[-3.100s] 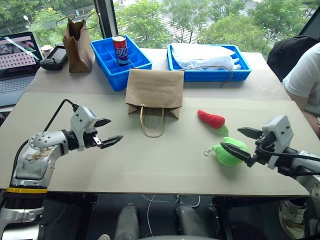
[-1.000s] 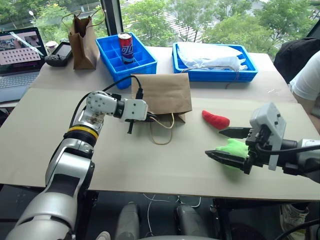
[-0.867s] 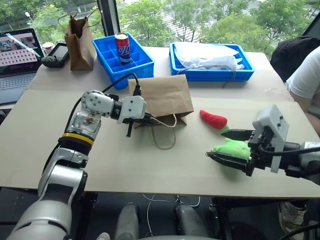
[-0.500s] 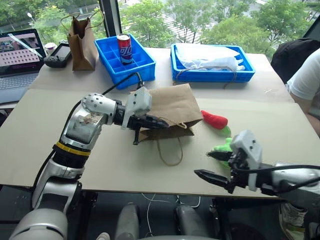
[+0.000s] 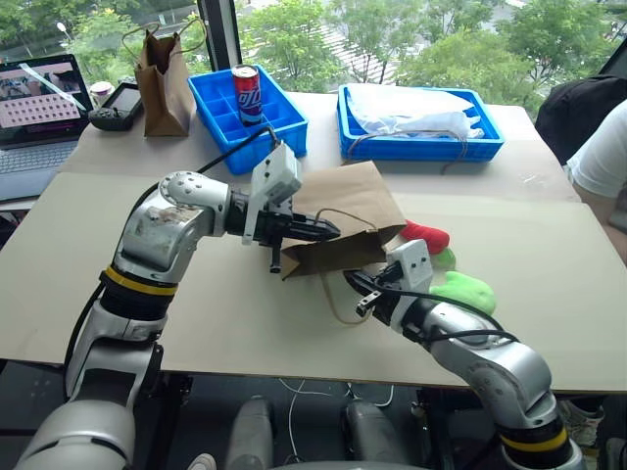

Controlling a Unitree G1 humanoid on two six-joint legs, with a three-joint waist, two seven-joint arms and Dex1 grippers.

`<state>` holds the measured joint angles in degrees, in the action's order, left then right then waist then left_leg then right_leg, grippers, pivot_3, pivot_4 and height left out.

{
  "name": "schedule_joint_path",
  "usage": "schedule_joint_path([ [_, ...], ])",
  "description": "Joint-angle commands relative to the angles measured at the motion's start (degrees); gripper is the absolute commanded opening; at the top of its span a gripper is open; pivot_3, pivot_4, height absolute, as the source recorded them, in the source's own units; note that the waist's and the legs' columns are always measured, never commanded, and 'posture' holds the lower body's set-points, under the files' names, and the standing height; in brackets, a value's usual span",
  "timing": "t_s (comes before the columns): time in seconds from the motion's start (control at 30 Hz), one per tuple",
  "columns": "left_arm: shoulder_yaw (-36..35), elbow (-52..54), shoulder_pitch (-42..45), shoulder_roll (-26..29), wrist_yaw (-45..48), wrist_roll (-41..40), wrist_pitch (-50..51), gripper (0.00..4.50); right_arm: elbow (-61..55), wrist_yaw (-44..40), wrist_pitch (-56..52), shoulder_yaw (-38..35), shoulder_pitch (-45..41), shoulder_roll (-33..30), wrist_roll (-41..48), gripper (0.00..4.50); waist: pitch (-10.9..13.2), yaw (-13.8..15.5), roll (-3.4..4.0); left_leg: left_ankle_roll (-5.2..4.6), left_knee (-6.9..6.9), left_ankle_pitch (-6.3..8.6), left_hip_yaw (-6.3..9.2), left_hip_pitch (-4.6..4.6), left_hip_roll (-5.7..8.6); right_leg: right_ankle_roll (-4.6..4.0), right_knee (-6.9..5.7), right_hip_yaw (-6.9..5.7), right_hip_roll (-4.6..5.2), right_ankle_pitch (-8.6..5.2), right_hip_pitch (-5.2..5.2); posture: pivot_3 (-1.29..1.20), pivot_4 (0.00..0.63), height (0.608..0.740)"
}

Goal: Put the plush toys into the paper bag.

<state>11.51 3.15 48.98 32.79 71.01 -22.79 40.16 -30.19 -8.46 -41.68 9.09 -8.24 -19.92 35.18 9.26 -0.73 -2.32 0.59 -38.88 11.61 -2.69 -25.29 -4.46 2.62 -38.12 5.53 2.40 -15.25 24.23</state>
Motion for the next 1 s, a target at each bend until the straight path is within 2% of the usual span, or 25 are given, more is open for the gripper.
schedule_joint_path([
  [0.03,0.7,1.8,1.6,0.6,1.1,-0.8,0.2,0.0,3.1,-3.0,7.4,1.7,-0.6,2.2,-4.8,0.04,0.0,-0.1,0.01,0.0,0.0,0.0,0.01,0.01,0.0,0.0,-0.01,-0.01,0.0,0.0,0.0,0.0,0.15,0.71],
  [0.3,-0.6,2.4,4.3,-0.6,-0.5,-4.4,6.6,0.0,16.9,-6.8,14.7,4.3,-6.6,6.6,-14.0,0.04,0.0,-0.2,0.02,0.01,-0.01,-0.01,0.02,0.01,0.0,-0.01,-0.06,-0.01,-0.01,0.0,0.01,0.0,0.15,0.71],
  [0.5,-1.8,1.3,6.9,-0.5,-2.2,-7.0,11.5,0.0,25.1,-9.0,13.3,5.9,-9.3,6.8,-19.3,0.04,0.0,-0.2,0.03,0.01,0.02,0.0,0.01,-0.01,0.0,-0.01,-0.05,-0.01,0.0,0.0,0.04,0.0,0.15,0.71],
  [0.6,-2.5,-1.3,8.0,0.2,-3.9,-6.2,11.9,0.0,26.5,-9.4,11.9,5.3,-9.0,6.9,-19.8,0.04,0.0,-0.2,0.03,0.01,0.01,-0.01,0.02,0.02,0.0,-0.01,-0.07,-0.02,0.0,0.0,0.01,0.0,0.15,0.71],
  [0.8,-8.9,-13.0,13.5,-1.9,-12.5,-6.2,14.6,0.0,25.9,-11.0,10.5,5.7,-8.3,7.0,-21.1,0.04,0.0,-0.2,0.04,0.01,0.01,-0.01,0.03,0.06,0.0,0.0,-0.1,-0.02,0.0,0.0,-0.01,0.0,0.15,0.71],
  [1.0,-12.2,-15.7,15.2,-4.0,-16.0,-8.6,18.3,0.0,25.4,-12.0,9.9,5.8,-8.1,7.2,-21.8,0.04,0.0,-0.2,0.04,0.01,0.01,-0.01,0.03,0.06,0.0,-0.01,-0.1,-0.03,0.0,0.0,-0.02,0.0,0.15,0.71],
])
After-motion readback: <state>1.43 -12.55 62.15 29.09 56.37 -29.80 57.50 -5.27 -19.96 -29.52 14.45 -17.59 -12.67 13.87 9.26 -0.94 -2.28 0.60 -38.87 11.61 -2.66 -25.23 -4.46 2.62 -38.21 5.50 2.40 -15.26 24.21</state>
